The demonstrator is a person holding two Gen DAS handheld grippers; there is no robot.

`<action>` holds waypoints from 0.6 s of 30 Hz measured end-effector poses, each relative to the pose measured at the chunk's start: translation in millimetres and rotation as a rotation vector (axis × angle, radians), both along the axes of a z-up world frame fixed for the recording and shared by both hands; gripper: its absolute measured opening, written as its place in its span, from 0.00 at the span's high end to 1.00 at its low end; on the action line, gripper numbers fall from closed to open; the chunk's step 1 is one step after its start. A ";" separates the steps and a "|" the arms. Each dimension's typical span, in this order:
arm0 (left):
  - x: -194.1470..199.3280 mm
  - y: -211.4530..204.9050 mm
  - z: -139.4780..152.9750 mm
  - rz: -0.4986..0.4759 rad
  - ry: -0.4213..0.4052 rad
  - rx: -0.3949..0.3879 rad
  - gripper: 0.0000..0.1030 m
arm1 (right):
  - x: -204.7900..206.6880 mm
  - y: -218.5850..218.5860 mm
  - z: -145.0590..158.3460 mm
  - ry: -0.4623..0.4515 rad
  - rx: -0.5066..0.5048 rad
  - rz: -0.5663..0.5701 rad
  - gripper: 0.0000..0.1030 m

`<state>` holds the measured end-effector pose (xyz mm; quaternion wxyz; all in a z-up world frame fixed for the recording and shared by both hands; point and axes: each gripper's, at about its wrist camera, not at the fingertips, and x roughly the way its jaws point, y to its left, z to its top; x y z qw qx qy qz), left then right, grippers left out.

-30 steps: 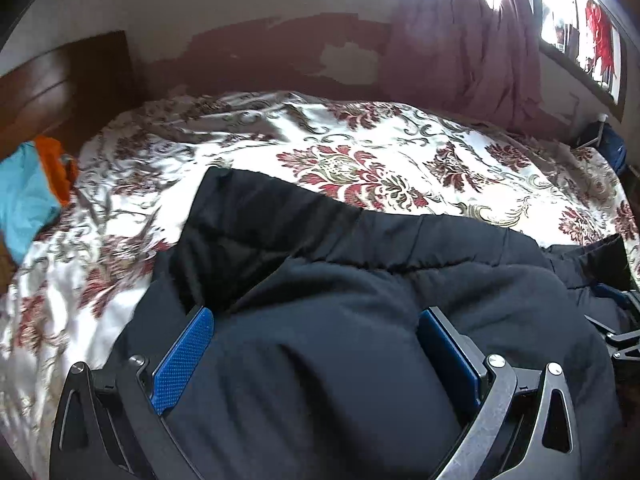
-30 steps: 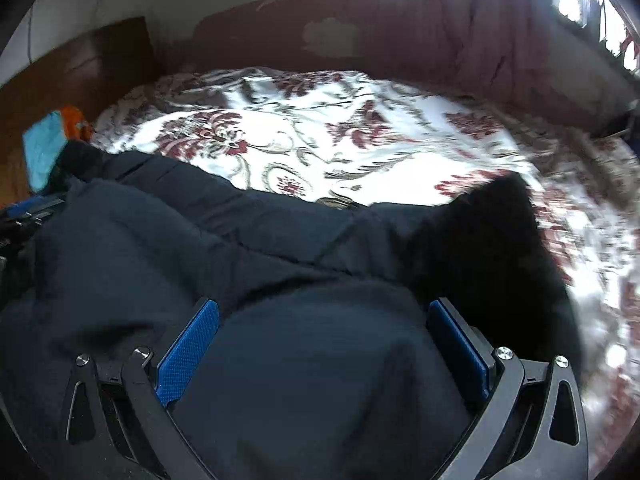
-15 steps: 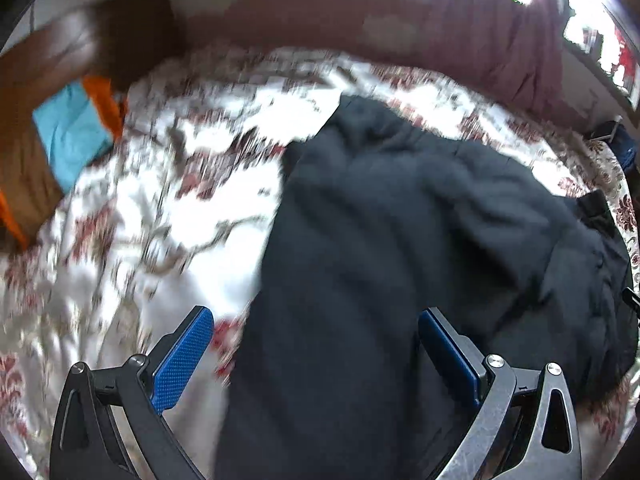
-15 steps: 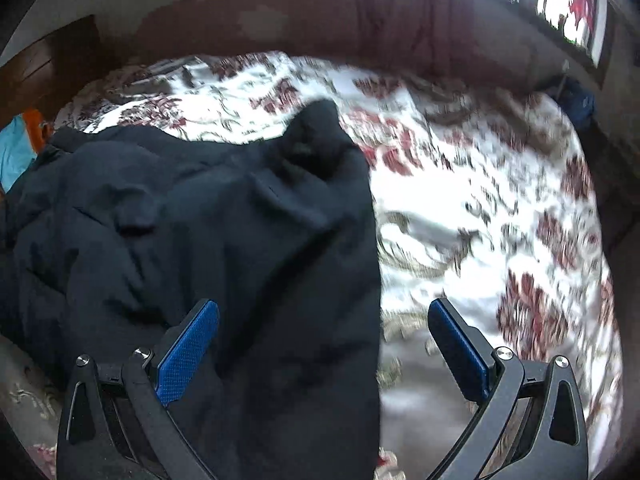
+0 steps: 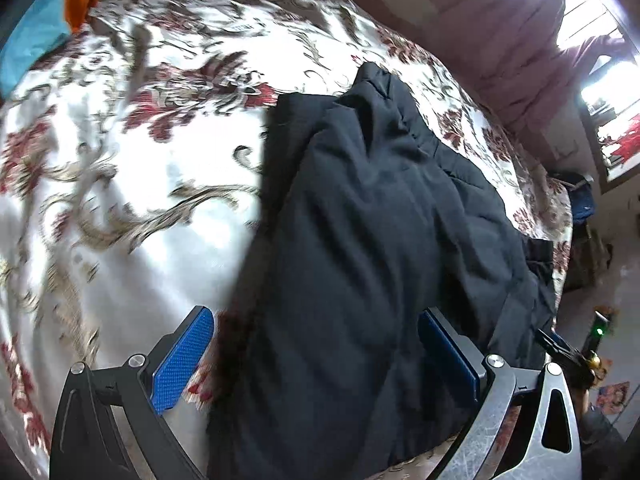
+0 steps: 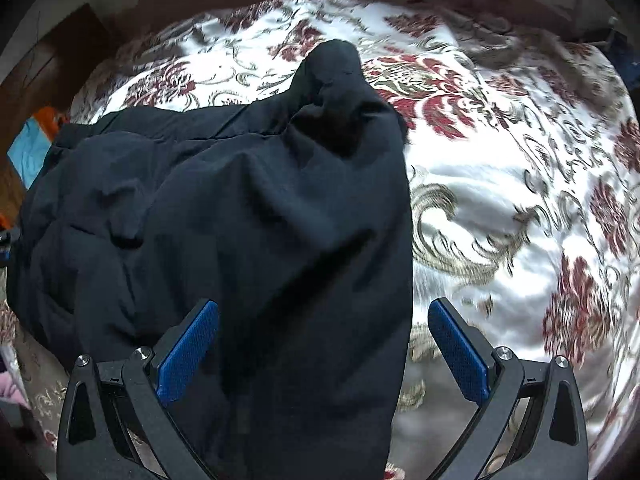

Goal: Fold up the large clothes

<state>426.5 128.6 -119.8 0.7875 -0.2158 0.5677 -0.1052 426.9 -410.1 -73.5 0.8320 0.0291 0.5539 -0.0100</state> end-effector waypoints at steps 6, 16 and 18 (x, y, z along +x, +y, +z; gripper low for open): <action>23.9 8.3 -24.3 0.040 0.059 -0.128 0.00 | 15.7 -16.8 -24.1 0.075 0.137 -0.069 0.01; 13.7 6.5 -47.0 0.061 -0.010 -0.168 0.00 | -32.2 6.3 -52.4 -0.201 0.107 -0.206 0.01; 8.5 3.2 -47.8 0.057 -0.045 -0.154 0.00 | -34.0 7.4 -53.8 -0.209 0.111 -0.210 0.01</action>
